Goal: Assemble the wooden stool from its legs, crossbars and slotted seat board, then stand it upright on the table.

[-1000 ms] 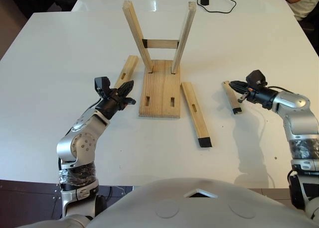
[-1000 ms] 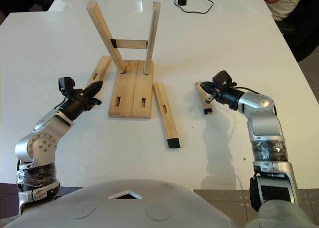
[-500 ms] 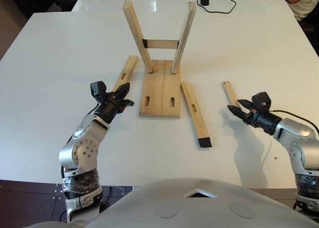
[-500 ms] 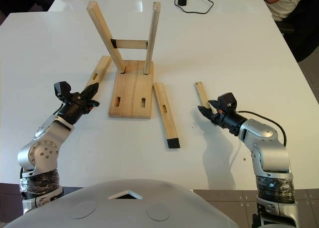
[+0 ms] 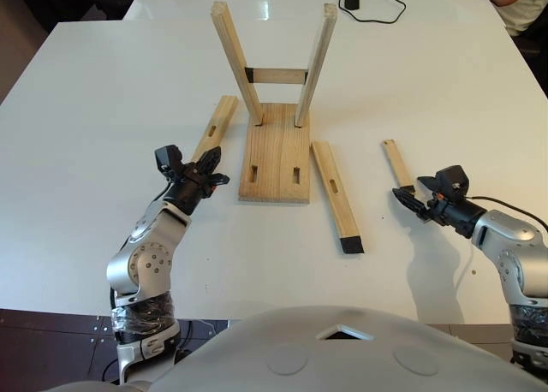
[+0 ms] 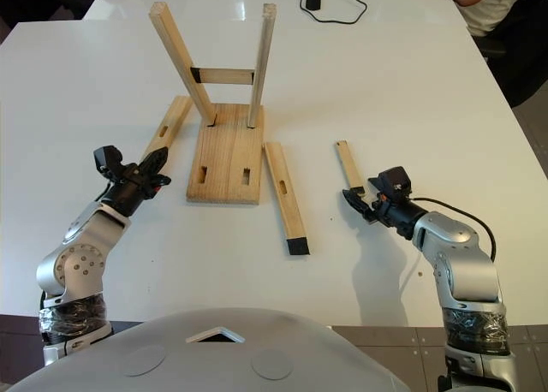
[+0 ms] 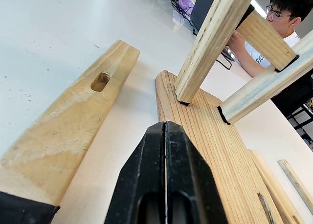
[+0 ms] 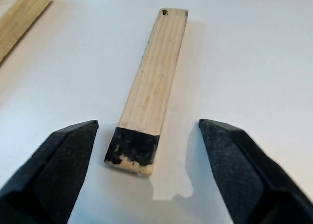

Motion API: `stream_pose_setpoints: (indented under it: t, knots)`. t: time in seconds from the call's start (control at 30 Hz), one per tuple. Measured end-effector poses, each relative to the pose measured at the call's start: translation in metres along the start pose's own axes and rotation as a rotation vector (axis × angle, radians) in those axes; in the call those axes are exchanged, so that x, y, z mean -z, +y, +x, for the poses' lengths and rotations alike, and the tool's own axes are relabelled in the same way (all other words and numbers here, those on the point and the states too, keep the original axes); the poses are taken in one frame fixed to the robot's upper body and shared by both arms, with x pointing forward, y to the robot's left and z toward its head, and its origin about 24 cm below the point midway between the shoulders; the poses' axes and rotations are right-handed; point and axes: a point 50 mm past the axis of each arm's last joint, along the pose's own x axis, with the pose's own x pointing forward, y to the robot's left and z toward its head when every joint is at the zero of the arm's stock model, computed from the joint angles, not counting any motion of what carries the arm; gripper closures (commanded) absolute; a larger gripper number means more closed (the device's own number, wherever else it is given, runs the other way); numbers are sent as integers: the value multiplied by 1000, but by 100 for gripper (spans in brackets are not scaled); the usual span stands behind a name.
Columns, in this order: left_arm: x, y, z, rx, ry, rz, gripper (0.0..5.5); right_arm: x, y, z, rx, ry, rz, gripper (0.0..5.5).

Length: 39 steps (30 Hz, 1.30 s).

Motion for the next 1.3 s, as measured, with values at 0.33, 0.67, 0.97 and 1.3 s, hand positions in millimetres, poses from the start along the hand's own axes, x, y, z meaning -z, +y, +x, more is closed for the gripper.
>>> stream_pose_setpoints:
  t: [0.33, 0.67, 0.97, 1.3]
  knots:
    - [-22, 4, 7, -64, -133, 16, 550, 6, 9, 6, 39, -17, 1, 347]
    - [-32, -14, 23, -136, -183, 124, 550, 5, 16, 18, 123, -134, 165, 420]
    - [-61, -72, 33, 170, -336, 39, 550, -69, -6, 73, 77, -406, 594, 420]
    - [-141, -153, 42, 871, -429, -88, 470, -240, 48, 33, -625, -929, 443, 420]
